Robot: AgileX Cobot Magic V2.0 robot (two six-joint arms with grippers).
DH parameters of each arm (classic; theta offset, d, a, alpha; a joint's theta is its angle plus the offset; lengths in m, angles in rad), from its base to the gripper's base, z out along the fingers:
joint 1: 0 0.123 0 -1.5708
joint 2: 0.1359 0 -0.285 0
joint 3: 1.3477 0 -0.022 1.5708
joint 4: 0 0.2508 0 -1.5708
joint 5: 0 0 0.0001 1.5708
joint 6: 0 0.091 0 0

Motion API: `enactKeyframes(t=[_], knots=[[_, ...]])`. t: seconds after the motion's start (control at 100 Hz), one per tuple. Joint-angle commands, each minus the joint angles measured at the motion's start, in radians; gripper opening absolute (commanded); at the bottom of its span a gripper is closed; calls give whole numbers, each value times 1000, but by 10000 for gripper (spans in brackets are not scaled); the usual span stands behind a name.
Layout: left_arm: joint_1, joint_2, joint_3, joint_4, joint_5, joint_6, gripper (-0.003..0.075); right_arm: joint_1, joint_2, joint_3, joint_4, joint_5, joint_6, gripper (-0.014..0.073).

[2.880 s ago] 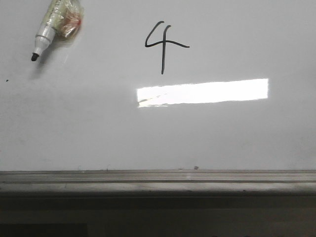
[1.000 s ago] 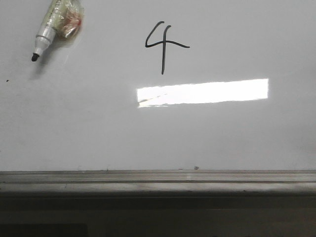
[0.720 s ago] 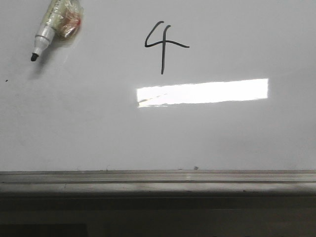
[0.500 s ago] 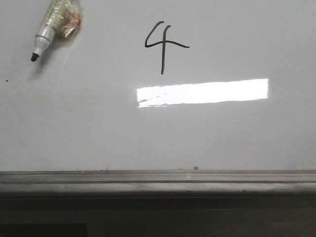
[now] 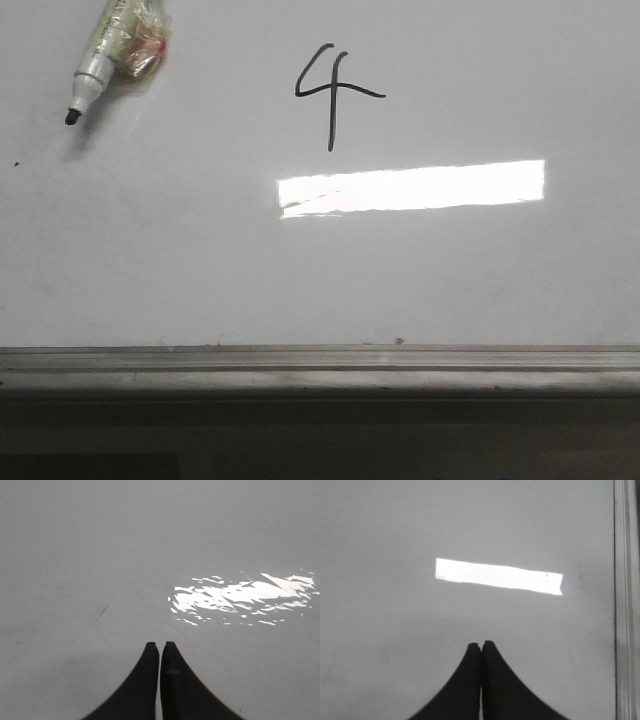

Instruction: Write number 4 on whiteboard

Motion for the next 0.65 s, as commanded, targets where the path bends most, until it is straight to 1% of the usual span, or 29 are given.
enactKeyframes(t=[0.0, 0.64], knots=[[1, -30, 29, -8, -70, -9, -20, -5, -25, 22, -18, -76, 3, -64], [1, -30, 29, -8, -70, -9, -20, -5, -23, 20, -18, -82, 3, -64]])
